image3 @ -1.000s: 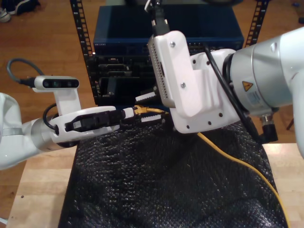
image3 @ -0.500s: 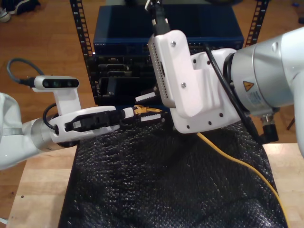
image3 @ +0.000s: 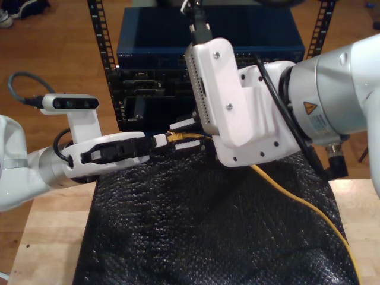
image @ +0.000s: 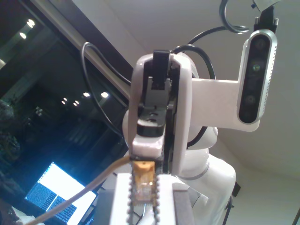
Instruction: Grab the cable and plug it in
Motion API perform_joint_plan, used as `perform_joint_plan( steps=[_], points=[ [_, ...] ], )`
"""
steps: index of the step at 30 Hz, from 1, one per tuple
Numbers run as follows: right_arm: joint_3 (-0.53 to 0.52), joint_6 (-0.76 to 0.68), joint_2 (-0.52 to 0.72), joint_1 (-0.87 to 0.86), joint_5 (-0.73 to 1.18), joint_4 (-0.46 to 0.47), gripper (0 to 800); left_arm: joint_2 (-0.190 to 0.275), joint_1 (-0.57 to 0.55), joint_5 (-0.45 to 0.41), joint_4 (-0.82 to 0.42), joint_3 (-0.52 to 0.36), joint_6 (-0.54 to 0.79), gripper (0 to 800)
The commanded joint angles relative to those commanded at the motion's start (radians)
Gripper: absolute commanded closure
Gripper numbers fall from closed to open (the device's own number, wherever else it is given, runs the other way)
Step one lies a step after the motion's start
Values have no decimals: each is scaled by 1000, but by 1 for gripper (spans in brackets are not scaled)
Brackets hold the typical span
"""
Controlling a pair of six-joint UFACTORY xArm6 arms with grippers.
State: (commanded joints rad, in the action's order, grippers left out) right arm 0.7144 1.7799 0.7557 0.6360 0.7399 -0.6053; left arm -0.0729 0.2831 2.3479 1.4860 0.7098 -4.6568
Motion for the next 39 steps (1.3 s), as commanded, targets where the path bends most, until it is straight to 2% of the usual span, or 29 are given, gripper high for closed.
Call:
perform_joint_plan(
  steps=[5,14,15,16,18,19,21,23,25,29,34,39],
  points=[
    [-2,-2,0,0,0,0,751,0,-2,0,0,2,0,769],
    [-6,-5,2,0,0,0,796,0,-2,0,0,3,0,760],
    [-6,-5,2,0,0,-2,798,0,-2,3,0,5,0,721],
    [-6,-5,2,0,0,0,798,0,-2,3,0,5,0,646],
    [-6,-5,2,0,0,0,798,0,-2,6,2,6,0,413],
    [-6,-5,2,0,0,0,798,0,-2,9,2,8,2,355],
    [-6,-5,2,2,0,0,798,0,-2,11,2,8,3,333],
    [-6,-5,2,2,0,-2,798,0,-2,11,2,8,3,264],
    [-6,-5,2,2,0,-2,798,2,0,9,2,8,3,252],
    [-6,-6,0,0,0,-3,798,5,3,9,3,9,3,99],
    [0,-48,-12,-6,-2,-3,799,6,15,3,2,18,-2,48],
    [26,-87,-49,-20,-2,0,799,6,66,-6,-3,106,-3,22]
  ],
)
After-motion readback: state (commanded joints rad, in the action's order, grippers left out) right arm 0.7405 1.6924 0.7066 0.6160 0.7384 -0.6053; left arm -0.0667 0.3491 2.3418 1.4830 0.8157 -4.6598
